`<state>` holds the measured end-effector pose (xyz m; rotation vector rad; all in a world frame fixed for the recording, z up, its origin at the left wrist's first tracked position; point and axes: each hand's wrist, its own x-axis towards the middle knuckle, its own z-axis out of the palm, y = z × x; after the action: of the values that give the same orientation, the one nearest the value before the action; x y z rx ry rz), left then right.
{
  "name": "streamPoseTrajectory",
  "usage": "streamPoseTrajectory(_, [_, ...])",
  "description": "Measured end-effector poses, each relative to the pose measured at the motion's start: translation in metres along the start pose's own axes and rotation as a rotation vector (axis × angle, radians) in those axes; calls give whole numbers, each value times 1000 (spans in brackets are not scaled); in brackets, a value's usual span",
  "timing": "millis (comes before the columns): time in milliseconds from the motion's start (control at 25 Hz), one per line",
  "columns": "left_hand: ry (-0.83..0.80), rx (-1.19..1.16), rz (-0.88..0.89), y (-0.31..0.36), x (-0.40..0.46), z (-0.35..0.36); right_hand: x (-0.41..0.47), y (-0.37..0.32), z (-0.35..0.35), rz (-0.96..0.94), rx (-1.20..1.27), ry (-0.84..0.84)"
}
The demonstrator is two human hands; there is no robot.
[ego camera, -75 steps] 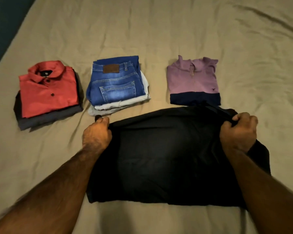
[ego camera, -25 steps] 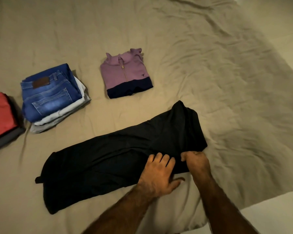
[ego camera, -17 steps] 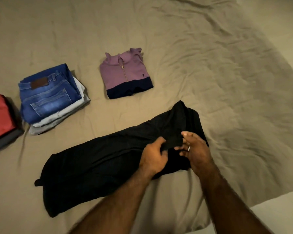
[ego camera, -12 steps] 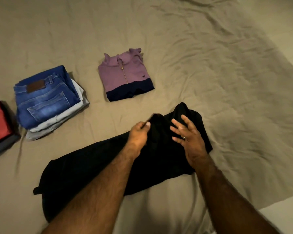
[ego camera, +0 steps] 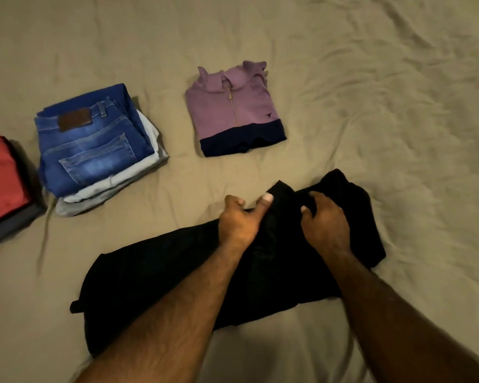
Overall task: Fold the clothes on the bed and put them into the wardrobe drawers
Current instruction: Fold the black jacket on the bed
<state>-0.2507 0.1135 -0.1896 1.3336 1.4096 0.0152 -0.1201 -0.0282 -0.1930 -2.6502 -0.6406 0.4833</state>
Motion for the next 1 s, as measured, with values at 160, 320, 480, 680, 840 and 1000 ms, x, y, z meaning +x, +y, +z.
streamPoseTrajectory(160, [12, 365, 216, -17, -28, 11, 17, -3, 0, 12, 42, -29])
streamPoseTrajectory(320, [272, 89, 97, -26, -9, -10, 14, -17, -6, 22, 186, 257])
streamPoseTrajectory(480, [269, 647, 931, -55, -23, -13, -20, -16, 16, -358, -47, 294])
streamPoseTrajectory(680, [-35, 1018, 880, -94, -33, -32, -49, -14, 24, -104, -346, 118])
streamPoseTrajectory(840, [191, 1095, 737, -150, -40, -105, -89, -65, 48, -601, -307, -34])
streamPoseTrajectory(1000, [305, 1165, 470, -192, -49, -168, -127, -103, 82, -769, -474, -374])
